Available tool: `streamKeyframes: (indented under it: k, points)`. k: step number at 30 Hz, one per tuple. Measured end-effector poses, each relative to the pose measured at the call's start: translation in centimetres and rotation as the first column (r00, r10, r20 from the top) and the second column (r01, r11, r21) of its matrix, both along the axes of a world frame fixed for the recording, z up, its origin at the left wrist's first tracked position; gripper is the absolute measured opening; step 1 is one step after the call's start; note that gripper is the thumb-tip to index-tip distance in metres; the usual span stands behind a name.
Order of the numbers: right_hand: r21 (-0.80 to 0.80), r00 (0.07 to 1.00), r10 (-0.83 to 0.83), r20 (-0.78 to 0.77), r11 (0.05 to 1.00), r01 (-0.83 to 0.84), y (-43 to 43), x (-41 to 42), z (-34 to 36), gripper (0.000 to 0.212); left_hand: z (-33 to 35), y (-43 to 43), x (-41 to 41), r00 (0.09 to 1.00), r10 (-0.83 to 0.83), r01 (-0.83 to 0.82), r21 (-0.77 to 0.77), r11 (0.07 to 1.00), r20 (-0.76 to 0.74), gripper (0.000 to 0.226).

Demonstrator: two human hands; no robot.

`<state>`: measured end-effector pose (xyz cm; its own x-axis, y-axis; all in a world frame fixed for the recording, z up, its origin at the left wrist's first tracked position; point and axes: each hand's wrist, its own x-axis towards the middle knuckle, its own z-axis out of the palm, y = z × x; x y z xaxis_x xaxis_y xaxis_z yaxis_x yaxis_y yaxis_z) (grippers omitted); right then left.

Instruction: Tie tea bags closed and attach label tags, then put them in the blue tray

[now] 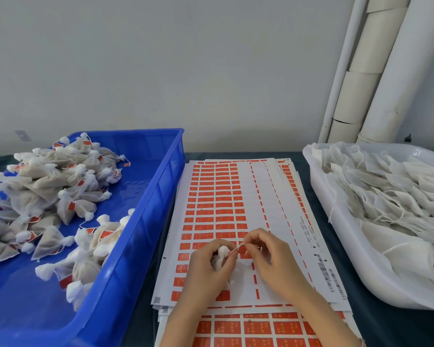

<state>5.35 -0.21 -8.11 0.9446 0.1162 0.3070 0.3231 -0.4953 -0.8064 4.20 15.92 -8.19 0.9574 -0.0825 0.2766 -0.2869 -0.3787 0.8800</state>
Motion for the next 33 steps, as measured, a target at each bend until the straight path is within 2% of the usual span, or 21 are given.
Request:
streamKeyframes:
  k: [3, 6, 9, 13, 19, 22, 25, 27, 33]
  points:
    - [0.055, 0.999, -0.051, 0.006, 0.997, 0.051, -0.4, 0.1, 0.1, 0.019, 0.3, 0.3, -0.3, 1.0, 0.007, -0.009, -0.073, 0.997, -0.031, 0.03]
    - [0.076, 0.997, -0.08, 0.006, 0.994, 0.079, -0.7, 0.1, 0.0, 0.023, 0.4, 0.6, -0.3, 0.996, 0.011, -0.025, -0.163, 0.986, -0.083, 0.03]
    - [0.074, 0.998, -0.058, -0.018, 0.996, 0.059, -0.4, 0.3, 0.2, 0.021, 0.5, 0.5, -0.4, 0.991, 0.037, -0.06, -0.186, 0.981, -0.126, 0.031]
    - [0.053, 0.995, 0.06, -0.081, 0.997, -0.056, 0.8, 0.2, 1.1, 0.027, 0.7, 0.3, -0.7, 0.992, 0.048, -0.061, -0.113, 0.992, -0.118, 0.037]
    - [-0.013, 0.997, -0.036, -0.067, 0.999, 0.035, 2.2, -0.7, 2.8, 0.018, 2.6, -0.1, -2.2, 0.984, 0.115, -0.113, 0.023, 0.993, -0.134, 0.015]
    - [-0.045, 0.999, 0.009, -0.037, 0.999, -0.011, 3.2, -1.4, 5.6, 0.017, 5.2, 0.7, -3.7, 0.985, 0.166, -0.16, 0.099, 0.982, -0.047, 0.01]
    - [-0.037, 0.993, 0.117, 0.027, 0.993, -0.116, 5.0, -2.2, 9.8, 0.018, 9.1, 2.8, -5.6, 0.952, 0.276, -0.298, 0.206, 0.932, 0.13, 0.008]
    - [-0.006, 0.975, 0.206, 0.085, 0.978, -0.207, 6.8, -2.7, 12.7, 0.02, 11.9, 4.8, -6.8, 0.927, 0.288, -0.34, 0.215, 0.915, 0.239, 0.007]
    - [0.049, 0.872, 0.455, 0.179, 0.882, -0.47, 13.7, -1.9, 17.5, 0.019, 17.7, 13.2, -7.3, 0.919, 0.244, -0.317, 0.214, 0.924, 0.308, 0.003]
